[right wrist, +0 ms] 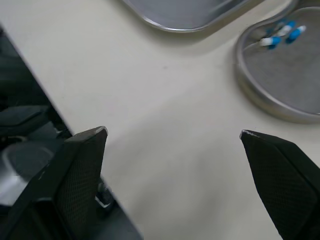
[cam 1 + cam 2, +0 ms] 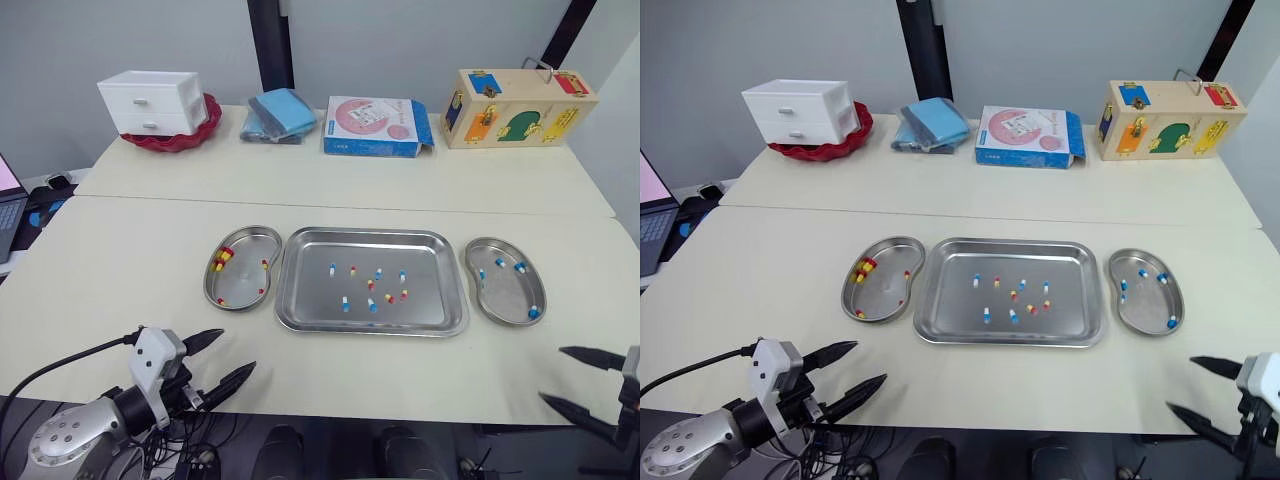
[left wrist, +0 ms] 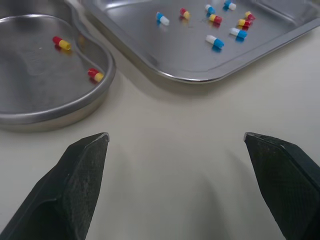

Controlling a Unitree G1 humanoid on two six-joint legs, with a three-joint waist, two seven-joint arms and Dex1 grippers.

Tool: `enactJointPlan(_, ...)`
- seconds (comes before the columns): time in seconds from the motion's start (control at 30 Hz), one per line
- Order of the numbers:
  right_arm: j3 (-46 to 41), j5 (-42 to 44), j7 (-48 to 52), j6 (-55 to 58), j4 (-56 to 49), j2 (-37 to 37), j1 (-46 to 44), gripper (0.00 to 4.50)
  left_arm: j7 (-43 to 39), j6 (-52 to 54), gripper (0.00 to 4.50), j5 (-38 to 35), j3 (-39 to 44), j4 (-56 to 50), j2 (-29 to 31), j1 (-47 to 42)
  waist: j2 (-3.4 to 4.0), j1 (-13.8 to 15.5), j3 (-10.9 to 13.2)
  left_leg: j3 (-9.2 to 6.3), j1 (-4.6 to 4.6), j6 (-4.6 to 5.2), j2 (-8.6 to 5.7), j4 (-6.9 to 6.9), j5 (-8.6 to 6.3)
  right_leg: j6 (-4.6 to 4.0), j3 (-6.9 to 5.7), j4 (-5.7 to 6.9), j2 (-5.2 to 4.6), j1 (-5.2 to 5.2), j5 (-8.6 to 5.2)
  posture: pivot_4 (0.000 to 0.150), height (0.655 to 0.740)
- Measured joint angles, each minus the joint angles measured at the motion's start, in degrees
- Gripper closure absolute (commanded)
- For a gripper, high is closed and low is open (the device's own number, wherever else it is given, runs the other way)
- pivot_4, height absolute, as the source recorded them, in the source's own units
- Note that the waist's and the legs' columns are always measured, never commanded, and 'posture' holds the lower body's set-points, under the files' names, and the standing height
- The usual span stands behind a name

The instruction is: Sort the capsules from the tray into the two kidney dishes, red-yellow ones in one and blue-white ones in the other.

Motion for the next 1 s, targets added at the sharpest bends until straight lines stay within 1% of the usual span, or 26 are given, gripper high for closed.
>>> enactJointPlan(0.1,0.95,1.73,-0.27,2.84,-7.05,0.01,0.6,0.0,0.21,-1.09,0.01,0.49,-1.83,1.16,-0.32,-1.38,0.01,-0.16,-0.01,-0.01,0.04,0.0,0.04,0.0,0.0,0.0,0.01,0.01,0.04,0.01,0.0,0.15,0.74)
enactJointPlan(0.17,4.91,3.76,-2.66,5.93,-13.1,0.0,-2.03,0.0,0.46,-1.97,0.01,0.57,-2.58,1.52,-0.94,-2.98,-0.03,-0.29,-0.04,0.0,0.06,0.0,0.06,0.02,0.0,0.01,0.03,0.01,0.06,0.02,0.01,0.15,0.74)
enactJointPlan(0.3,16.17,5.24,-10.95,11.99,-20.99,1.4,-13.24,0.0,1.43,-3.0,0.01,1.19,-4.56,2.75,-1.43,-5.2,-0.1,-0.17,-0.06,-0.05,0.01,-0.01,0.05,0.04,0.0,0.03,0.0,0.0,0.06,0.01,0.03,0.15,0.74)
enactJointPlan(0.37,23.84,4.5,-16.08,15.29,-22.09,3.66,-20.51,0.0,2.03,-3.43,0.01,1.47,-5.33,3.29,-2.19,-6.4,-0.12,-0.1,-0.05,-0.07,-0.04,-0.01,0.04,0.04,0.01,0.02,-0.01,0.0,0.05,-0.02,0.03,0.15,0.74)
enactJointPlan(0.43,29.44,3.41,-20.4,18.78,-22.65,4.88,-25.19,0.0,2.68,-4.04,0.01,1.58,-5.94,3.24,-2.47,-6.88,-0.12,-0.05,-0.05,-0.08,-0.08,-0.01,0.03,0.03,0.01,0.02,-0.02,0.0,0.04,-0.06,0.03,0.15,0.74)
enactJointPlan(0.53,37.32,0.05,-27.55,24.93,-21.2,8.03,-34.43,0.0,2.86,-4.33,0.01,1.85,-6.66,3.23,-2.44,-6.61,-0.13,-0.06,-0.05,-0.11,-0.09,-0.01,0.05,0.03,0.01,0.01,-0.06,0.01,0.05,-0.1,0.04,0.15,0.74)
enactJointPlan(0.67,45.97,-4.56,-32.21,27.97,-17.46,12.09,-43.64,0.0,3.05,-4.48,0.01,2.12,-7.22,3.07,-2.37,-6.7,-0.1,-0.04,-0.03,-0.14,-0.12,-0.01,0.04,0.02,0.01,0.01,-0.1,0.01,0.04,-0.13,0.04,0.15,0.74)
enactJointPlan(0.77,51.02,-8.26,-35.31,29.22,-13.11,15.38,-49.47,0.58,3.79,-4.39,0.0,2.22,-7.42,3.06,-2.3,-7.3,-0.1,-0.05,-0.03,-0.15,-0.14,-0.01,0.04,0.02,0.01,0.01,-0.11,0.03,0.04,-0.14,0.04,0.15,0.74)
enactJointPlan(0.9,56.53,-12.89,-38.44,31.52,-7.16,19.45,-56.87,0.58,4.21,-3.85,0.0,2.24,-7.69,2.8,-2.07,-8.59,-0.09,-0.14,-0.03,-0.17,-0.16,-0.01,0.05,0.02,0.01,-0.01,-0.14,0.07,0.04,-0.2,0.05,0.15,0.74)
enactJointPlan(0.97,58.77,-15.34,-41.24,33.71,-2.58,23.83,-61.95,0.58,4.83,-3.21,0.0,2.23,-7.87,2.58,-1.88,-8.81,-0.08,-0.23,-0.02,-0.18,-0.19,-0.01,0.05,0.0,0.01,-0.02,-0.15,0.13,0.04,-0.26,0.06,0.15,0.74)
enactJointPlan(1.0,59.16,-15.82,-41.73,34.06,-1.65,24.7,-62.92,0.58,4.98,-3.11,0.0,2.23,-8.03,2.52,-1.85,-9.01,-0.08,-0.24,-0.02,-0.18,-0.21,-0.01,0.05,0.0,0.01,-0.02,-0.15,0.14,0.04,-0.3,0.06,0.15,0.74)
